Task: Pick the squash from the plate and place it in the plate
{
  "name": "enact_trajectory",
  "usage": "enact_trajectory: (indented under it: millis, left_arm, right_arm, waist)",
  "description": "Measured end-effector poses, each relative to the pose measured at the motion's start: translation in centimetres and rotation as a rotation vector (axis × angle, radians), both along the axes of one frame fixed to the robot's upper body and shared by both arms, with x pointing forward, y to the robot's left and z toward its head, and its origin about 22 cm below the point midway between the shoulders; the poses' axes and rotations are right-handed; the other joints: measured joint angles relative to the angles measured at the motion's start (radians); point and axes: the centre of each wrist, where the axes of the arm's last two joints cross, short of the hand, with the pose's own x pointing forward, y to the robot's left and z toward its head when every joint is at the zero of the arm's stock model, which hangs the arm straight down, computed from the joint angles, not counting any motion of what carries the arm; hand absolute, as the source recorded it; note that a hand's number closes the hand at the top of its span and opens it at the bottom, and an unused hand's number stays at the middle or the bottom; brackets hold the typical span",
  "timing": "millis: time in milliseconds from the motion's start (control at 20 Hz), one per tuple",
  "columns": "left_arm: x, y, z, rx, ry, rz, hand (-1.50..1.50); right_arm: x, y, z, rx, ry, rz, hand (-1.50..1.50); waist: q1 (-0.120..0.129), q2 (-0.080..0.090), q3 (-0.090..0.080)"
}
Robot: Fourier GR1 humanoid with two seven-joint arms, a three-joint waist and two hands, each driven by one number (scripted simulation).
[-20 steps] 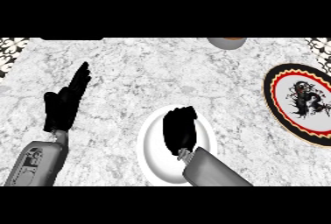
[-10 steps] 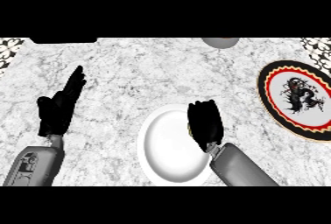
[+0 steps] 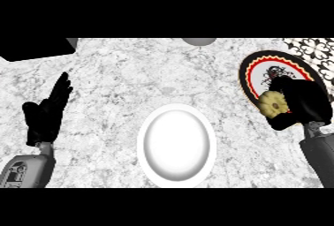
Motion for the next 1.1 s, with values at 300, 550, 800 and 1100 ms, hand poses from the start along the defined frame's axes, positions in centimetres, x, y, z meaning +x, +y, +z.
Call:
enact_trajectory:
  millis: [300,550,800,1100]
  left_arm:
    - [-0.4,0.4,-0.2,-0.001,-0.007,0.007,0.0]
    - [-0.3,-0.3,0.3,0.005,-0.026,-0.03,0.0]
    - [0.7,-1.7,1.1,0.004,-0.039,-0.096,0.0]
    - [1.0,-3.1,1.2,0.008,-0.038,-0.141,0.0]
  right_arm:
    - [-0.7,-8.6,5.4,0.193,-0.204,0.091,1.5]
    - [-2.8,-15.9,7.8,0.339,-0.27,0.208,1.5]
    - [-5.3,-22.8,8.6,0.478,-0.249,0.271,1.5]
    - [-4.4,-25.6,7.1,0.556,-0.183,0.303,1.5]
  waist:
    - [0.014,-0.001,-0.002]
    - [0.056,0.006,-0.005]
    - [0.121,0.016,-0.011]
    - [0.173,0.02,-0.014]
